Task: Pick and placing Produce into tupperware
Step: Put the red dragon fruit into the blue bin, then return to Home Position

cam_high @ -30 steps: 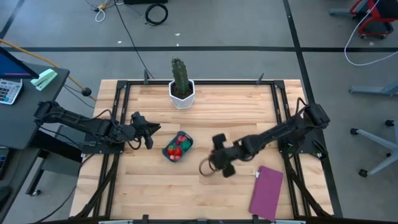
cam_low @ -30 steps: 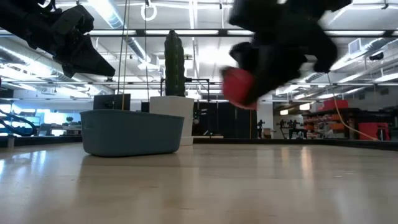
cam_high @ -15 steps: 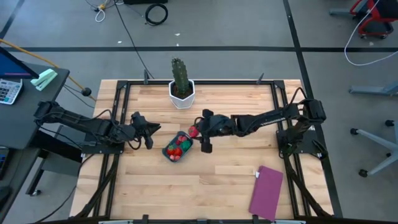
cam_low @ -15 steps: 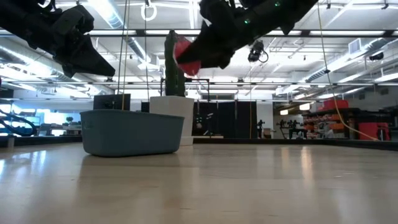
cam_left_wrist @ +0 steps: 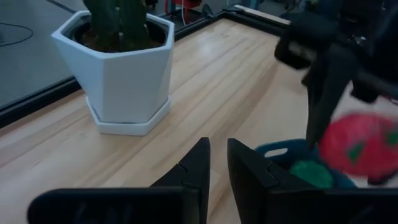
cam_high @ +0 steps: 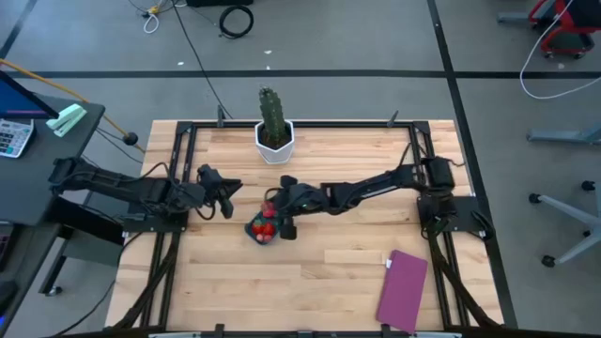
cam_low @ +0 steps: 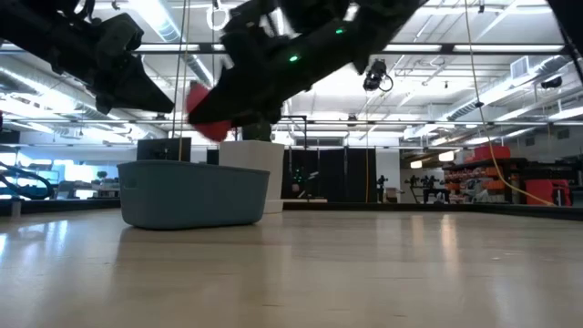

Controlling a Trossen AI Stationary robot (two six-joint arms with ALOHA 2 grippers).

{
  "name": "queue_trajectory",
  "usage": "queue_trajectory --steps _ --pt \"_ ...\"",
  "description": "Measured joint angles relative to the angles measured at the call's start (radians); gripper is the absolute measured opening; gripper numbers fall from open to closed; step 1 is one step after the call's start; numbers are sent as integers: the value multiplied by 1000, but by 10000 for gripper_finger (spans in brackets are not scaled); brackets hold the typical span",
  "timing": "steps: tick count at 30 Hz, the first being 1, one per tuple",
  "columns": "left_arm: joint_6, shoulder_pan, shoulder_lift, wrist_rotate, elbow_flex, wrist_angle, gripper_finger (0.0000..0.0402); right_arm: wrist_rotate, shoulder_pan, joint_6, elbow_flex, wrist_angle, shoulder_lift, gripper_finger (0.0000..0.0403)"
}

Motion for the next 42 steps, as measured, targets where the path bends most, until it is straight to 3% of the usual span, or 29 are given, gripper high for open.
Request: queue_trajectory --steps 8,30,35,42 --pt "0 11 0 0 0 -12 59 -3 1 0 194 -195 148 235" --pt "-11 11 0 0 0 -37 60 16 2 2 204 -244 149 262" --pt "-6 11 -2 0 0 -36 63 67 2 3 203 -317 72 258" --pt "94 -5 -40 1 89 -98 51 78 10 77 203 -840 -215 257"
